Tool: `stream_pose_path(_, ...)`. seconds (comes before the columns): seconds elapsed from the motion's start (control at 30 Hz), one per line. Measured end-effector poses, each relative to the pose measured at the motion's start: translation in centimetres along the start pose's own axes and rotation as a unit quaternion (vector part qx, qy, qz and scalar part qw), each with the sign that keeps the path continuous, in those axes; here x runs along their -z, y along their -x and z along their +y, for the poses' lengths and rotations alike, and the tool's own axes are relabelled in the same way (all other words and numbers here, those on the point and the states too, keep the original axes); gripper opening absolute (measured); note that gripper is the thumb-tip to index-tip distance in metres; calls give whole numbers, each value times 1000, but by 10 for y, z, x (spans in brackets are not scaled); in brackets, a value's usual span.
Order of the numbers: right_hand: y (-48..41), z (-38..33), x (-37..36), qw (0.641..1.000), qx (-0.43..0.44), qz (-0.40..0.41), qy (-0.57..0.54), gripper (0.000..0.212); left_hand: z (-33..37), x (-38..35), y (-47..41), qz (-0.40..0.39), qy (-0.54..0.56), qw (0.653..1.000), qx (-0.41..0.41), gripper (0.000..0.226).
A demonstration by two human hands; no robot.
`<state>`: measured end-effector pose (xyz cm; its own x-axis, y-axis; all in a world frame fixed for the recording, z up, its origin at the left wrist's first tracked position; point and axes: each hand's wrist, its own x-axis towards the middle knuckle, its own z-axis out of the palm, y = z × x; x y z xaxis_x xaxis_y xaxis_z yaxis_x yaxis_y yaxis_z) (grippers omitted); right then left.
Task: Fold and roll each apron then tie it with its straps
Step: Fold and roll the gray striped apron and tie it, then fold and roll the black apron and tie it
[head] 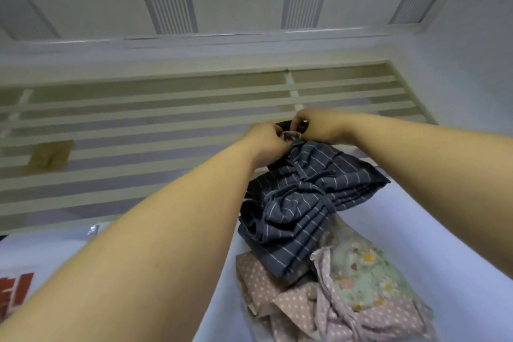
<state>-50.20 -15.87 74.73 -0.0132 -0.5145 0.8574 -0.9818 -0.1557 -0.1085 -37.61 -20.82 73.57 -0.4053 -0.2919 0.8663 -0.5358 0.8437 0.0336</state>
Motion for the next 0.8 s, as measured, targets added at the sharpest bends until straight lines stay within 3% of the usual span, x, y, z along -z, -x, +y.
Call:
stream_pose_path(0.13, 6, 8, -10, 981, -66, -16, -181, 20, -5, -9, 5, 9, -44, 999, 5, 20)
stream_pose_path(0.3, 33, 2, -26, 967, -110, 27, -227, 23, -8, -20, 34, -31, -13, 999, 34, 42)
stream_pose_path(0.4, 62, 1, -34, 937, -111, 24, -329, 22, -9, -22, 65, -45, 37, 998, 30, 50)
stream_pose_path(0.47, 79, 7, -41, 953, -62, 80, -285, 27, -10, -23, 87, -13, 3, 1000, 18, 53)
stream_pose_path(0.57, 109, 11, -48, 980, 5, 189, -68, 45, -13, -20, 121, 71, -130, 988, -38, 49)
stream_pose_path(0.67, 141, 7, -60, 991, 61, 115, -24, 52, -16, -20, 148, 29, -185, 979, -76, 49)
stream_pose_path(0.8, 179, -4, -62, 999, -32, 31, -19, 59, -16, -19, 193, -58, -215, 974, -45, 56)
